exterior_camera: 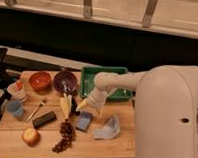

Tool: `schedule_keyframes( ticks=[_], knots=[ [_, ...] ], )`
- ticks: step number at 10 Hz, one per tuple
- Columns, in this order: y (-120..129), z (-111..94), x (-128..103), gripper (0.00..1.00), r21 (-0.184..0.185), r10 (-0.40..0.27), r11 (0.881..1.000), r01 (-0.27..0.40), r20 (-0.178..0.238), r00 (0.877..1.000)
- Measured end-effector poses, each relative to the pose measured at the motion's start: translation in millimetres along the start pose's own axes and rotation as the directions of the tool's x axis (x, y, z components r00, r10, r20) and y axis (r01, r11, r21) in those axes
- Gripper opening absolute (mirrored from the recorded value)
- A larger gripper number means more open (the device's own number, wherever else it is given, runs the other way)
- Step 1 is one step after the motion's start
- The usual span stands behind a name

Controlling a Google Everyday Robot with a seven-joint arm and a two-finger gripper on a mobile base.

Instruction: Place sponge in red bowl

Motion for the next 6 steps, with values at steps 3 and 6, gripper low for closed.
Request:
schedule_keyframes(
  ticks=[3,6],
  knots=[
    [3.8,15.1,2.3,0.52,-0.01,-0.005,1.0,0.005,-0.042,0.999],
    [12.6,23.0,5.9,0.2,-0.002,-0.029,1.0,0.029,-0.065,0.998]
  ],
)
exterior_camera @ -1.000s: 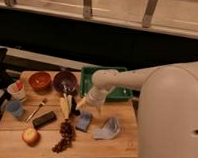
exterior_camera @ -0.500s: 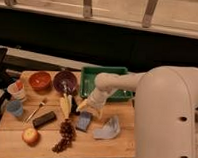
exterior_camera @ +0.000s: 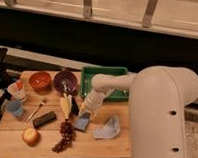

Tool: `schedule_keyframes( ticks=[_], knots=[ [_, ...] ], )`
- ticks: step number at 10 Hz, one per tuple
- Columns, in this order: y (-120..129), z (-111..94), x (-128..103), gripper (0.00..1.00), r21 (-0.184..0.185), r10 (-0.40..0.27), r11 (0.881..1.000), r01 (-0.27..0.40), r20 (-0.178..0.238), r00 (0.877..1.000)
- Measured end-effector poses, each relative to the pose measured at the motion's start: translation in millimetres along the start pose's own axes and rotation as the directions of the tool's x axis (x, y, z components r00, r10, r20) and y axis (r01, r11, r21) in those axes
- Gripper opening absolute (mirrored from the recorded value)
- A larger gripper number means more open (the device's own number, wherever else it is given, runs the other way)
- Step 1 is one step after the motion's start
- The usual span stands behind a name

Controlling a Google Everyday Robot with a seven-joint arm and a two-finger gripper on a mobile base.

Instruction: Place sponge in red bowl

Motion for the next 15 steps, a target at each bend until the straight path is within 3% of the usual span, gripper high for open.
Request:
schedule_keyframes(
  ticks=[2,4,7,9,12,14,15],
  knots=[
    [0.0,2.5,1.5,0.02,0.01,-0.005,1.0,0.005,-0.006,1.0],
    [-2.2,-3.9,3.1,0.0,0.012,0.001,1.0,-0.001,0.017,1.0],
    [-5.1,-47.0,7.8,0.0,0.012,0.007,1.0,-0.008,0.105,0.994],
    [-3.8,-88.9,13.1,0.0,0.01,0.004,1.0,-0.006,0.182,0.983],
    [5.9,-161.9,4.7,0.0,0.018,-0.015,1.0,0.01,0.316,0.949],
    [23.6,-195.4,-14.4,0.0,0.028,-0.048,0.999,0.04,0.379,0.924],
    [37.0,-201.2,-23.4,0.0,0.029,-0.067,0.998,0.061,0.392,0.917]
  ],
)
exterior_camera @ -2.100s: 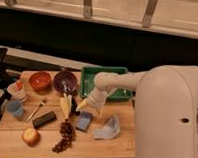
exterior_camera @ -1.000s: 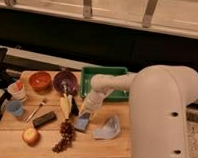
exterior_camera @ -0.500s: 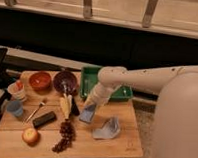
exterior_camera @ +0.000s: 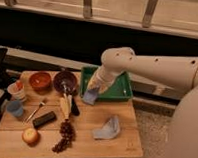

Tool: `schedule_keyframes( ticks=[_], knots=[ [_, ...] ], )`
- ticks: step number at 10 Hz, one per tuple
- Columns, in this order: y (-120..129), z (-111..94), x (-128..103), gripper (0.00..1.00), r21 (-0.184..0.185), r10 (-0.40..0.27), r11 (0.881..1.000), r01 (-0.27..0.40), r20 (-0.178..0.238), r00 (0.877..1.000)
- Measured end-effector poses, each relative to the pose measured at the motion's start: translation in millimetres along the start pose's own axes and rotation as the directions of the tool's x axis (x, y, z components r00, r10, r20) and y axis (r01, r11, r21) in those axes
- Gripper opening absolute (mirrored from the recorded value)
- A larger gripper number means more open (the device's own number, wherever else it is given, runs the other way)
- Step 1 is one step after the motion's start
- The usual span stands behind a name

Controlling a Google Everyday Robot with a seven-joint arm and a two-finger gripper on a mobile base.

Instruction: Place sponge in red bowl

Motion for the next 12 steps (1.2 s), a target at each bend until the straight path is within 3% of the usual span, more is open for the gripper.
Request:
schedule_keyframes(
  ticks=[3,4,9,11,12],
  knots=[
    [63.3,12.2,-40.2,0.0,-0.031,-0.084,0.996,0.084,0.021,0.996],
    [74.3,14.3,-45.5,0.0,-0.038,-0.095,0.995,0.096,0.024,0.995],
    [73.9,15.4,-47.4,0.0,-0.026,-0.1,0.995,0.1,0.024,0.995],
    [67.2,13.9,-49.6,0.0,0.033,-0.102,0.994,0.1,0.079,0.992],
    [69.6,15.9,-52.8,0.0,0.042,-0.117,0.993,0.113,0.108,0.987]
  ],
)
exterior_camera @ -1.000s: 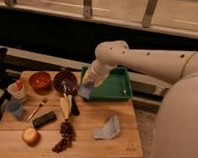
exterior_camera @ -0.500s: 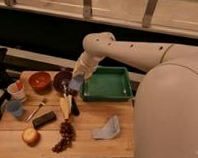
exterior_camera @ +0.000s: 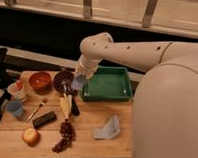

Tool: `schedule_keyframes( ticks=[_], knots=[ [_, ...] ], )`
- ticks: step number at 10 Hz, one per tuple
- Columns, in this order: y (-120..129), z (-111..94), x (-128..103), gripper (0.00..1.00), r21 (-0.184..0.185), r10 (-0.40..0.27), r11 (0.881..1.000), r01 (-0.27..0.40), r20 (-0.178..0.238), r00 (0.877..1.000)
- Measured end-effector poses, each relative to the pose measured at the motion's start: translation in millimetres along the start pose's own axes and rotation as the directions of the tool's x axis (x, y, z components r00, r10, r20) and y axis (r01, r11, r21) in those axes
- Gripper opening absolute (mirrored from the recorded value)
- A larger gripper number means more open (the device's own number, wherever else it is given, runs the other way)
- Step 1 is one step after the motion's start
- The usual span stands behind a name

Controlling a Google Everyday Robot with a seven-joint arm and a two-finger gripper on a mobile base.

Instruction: Place sponge in red bowl

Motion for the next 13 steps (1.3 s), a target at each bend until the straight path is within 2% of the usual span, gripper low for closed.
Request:
schedule_keyframes(
  ticks=[2,6,7,9,11,13],
  knots=[
    [14.4,10.2,-12.0,0.0,-0.012,-0.031,0.999,0.031,0.028,0.999],
    [86.2,47.8,-48.6,0.0,-0.085,-0.123,0.988,0.126,0.039,0.992],
    [106.6,59.8,-58.6,0.0,-0.119,-0.15,0.981,0.152,0.031,0.988],
    [130.3,74.7,-71.1,0.0,-0.191,-0.177,0.966,0.175,0.009,0.984],
    [156.4,91.4,-76.8,0.0,-0.294,-0.204,0.937,0.189,-0.02,0.979],
    [174.8,99.8,-71.4,0.0,-0.366,-0.223,0.91,0.196,-0.034,0.974]
  ],
)
